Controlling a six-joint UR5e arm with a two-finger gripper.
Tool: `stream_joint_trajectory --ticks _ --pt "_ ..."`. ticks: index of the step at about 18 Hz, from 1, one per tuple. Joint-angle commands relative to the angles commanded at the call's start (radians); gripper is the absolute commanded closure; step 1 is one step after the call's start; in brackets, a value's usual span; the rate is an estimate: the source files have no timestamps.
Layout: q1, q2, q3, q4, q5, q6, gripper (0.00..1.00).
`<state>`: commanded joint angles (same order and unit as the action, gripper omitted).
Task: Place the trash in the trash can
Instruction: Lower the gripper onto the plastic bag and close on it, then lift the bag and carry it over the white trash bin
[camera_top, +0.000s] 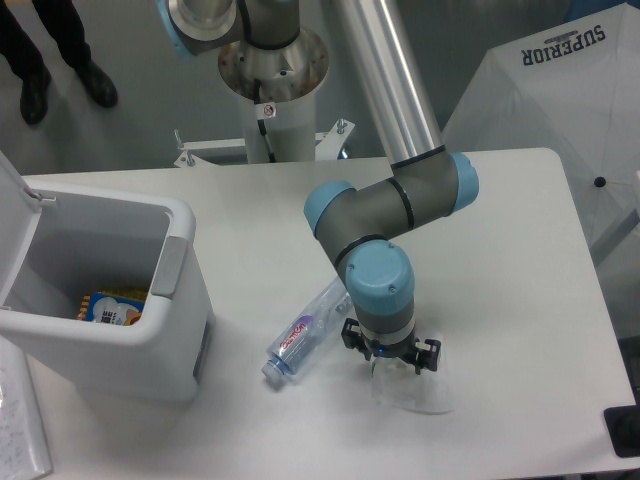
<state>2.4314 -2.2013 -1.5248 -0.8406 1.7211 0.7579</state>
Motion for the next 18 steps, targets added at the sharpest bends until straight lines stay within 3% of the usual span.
stream_joint_trajectory --ticks 1,2,10,13,18 --pt "0.0 0.0 0.0 0.0 0.0 -0.006 0.97" --pt "0.0 0.0 0.0 0.0 0.0 -0.006 1.0" --pt "0.0 0.017 0.002 0.0 -0.009 0.004 1.0" --pt "0.005 0.047 0.0 -0.006 -0.02 0.004 1.0" --pt "0.038 0.1 0.003 -0.008 -0.135 0.004 1.0"
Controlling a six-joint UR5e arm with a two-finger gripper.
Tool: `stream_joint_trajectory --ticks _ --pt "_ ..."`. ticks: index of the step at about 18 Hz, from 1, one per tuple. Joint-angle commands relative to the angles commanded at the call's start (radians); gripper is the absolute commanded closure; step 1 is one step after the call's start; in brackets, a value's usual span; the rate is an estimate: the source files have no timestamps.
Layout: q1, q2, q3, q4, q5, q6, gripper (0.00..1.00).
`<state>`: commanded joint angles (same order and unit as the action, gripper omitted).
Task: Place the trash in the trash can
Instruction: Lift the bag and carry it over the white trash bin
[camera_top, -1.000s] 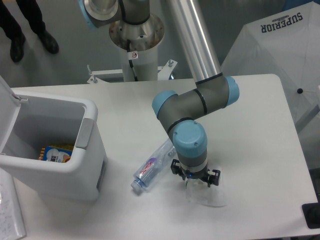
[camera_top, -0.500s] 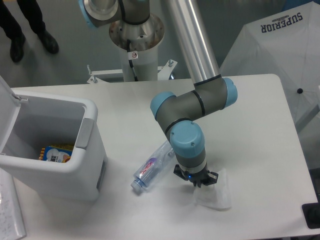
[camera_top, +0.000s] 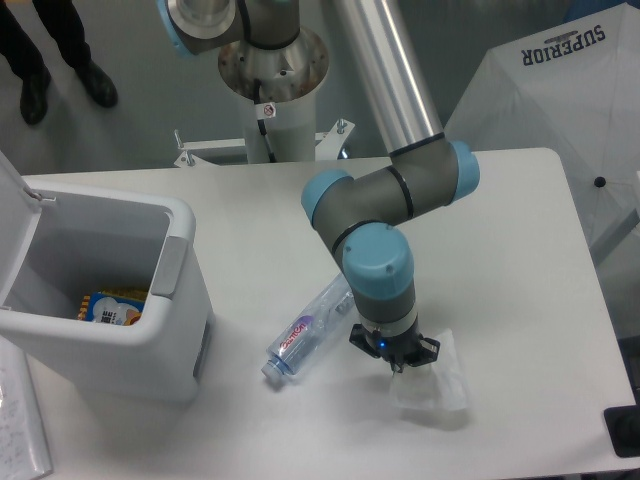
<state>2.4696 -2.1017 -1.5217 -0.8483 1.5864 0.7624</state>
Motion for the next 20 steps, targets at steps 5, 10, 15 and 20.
stream_joint_trajectory --ticks 5,10,15,20 --pt "0.035 0.057 0.009 -0.003 -0.133 -0.011 1.0" --pt "0.052 0.1 0.008 -0.006 -0.288 -0.064 1.0" --pt "0.043 0.175 0.009 -0.014 -0.406 -0.164 1.0" --pt "0.043 0.255 0.009 -0.047 -0.577 -0.239 1.0"
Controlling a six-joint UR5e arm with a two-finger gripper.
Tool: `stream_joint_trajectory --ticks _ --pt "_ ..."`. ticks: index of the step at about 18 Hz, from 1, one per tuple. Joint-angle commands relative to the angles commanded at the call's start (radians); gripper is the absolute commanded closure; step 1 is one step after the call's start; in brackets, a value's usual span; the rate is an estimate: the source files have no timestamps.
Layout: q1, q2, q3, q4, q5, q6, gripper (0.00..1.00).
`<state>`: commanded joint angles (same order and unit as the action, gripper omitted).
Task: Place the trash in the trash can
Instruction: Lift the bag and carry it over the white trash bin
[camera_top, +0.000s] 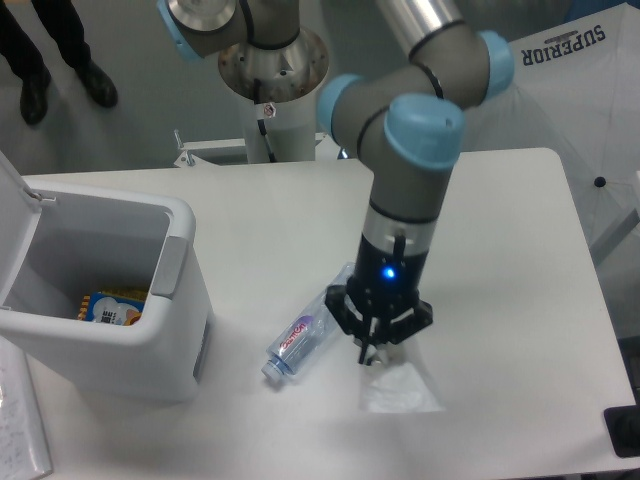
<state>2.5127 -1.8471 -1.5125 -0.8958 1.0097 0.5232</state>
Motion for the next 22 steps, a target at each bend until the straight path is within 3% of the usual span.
stream_joint_trajectory --ticks 7,16,22 --pt "-0.031 0.124 -0.006 -0.011 -0.22 -0.143 1.0" --pt "-0.216 0.201 -0.025 -0.009 -0.24 -0.275 1.0" --pt "-0.262 0.235 -0.113 -0.005 -0.244 -0.259 1.0"
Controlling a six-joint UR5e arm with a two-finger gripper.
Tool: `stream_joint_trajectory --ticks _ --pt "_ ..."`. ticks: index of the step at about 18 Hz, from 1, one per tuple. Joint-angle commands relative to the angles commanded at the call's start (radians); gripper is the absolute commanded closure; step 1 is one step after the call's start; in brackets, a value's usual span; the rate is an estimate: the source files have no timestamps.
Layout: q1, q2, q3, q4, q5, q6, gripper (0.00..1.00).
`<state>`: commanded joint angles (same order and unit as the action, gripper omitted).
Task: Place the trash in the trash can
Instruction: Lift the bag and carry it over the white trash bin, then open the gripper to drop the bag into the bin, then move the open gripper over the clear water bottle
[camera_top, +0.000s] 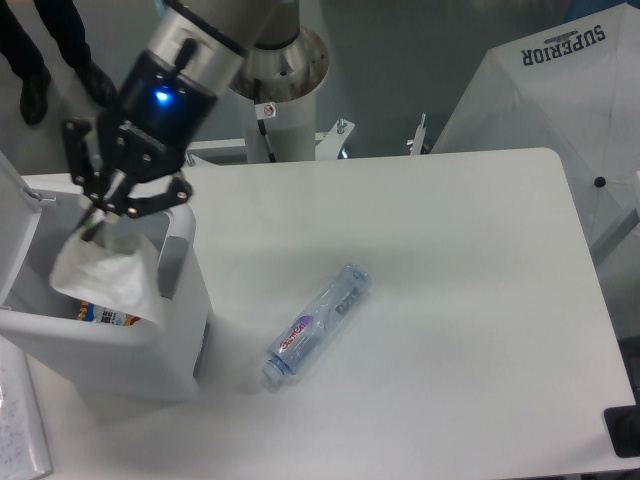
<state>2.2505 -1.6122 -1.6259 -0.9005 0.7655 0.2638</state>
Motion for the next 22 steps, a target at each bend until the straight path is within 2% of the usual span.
stream_joint_trajectory --ticks 1,2,4,5,6,13,14,16,22 --pt "-0.008 0.005 -0.008 -0.002 -0.006 0.002 0.96" --pt "-0.008 0.006 -0.017 0.002 -0.009 0.003 0.87" --pt "-0.009 0.005 -0.022 0.005 -0.009 0.015 0.6" --pt "-0.009 0.005 -0.026 0.005 -0.009 0.027 0.34" --pt "-0.009 0.005 -0.031 0.006 -0.008 0.029 0.0" --pt "0.006 0.008 -0.022 0.006 -0.008 0.029 0.0" --pt "0.017 0.005 -0.016 0.006 -0.006 0.029 0.0" --pt "0.084 -0.003 -0.003 0.009 -0.006 0.043 0.0" --pt "0.196 -0.118 0.064 0.011 -0.006 0.095 0.0"
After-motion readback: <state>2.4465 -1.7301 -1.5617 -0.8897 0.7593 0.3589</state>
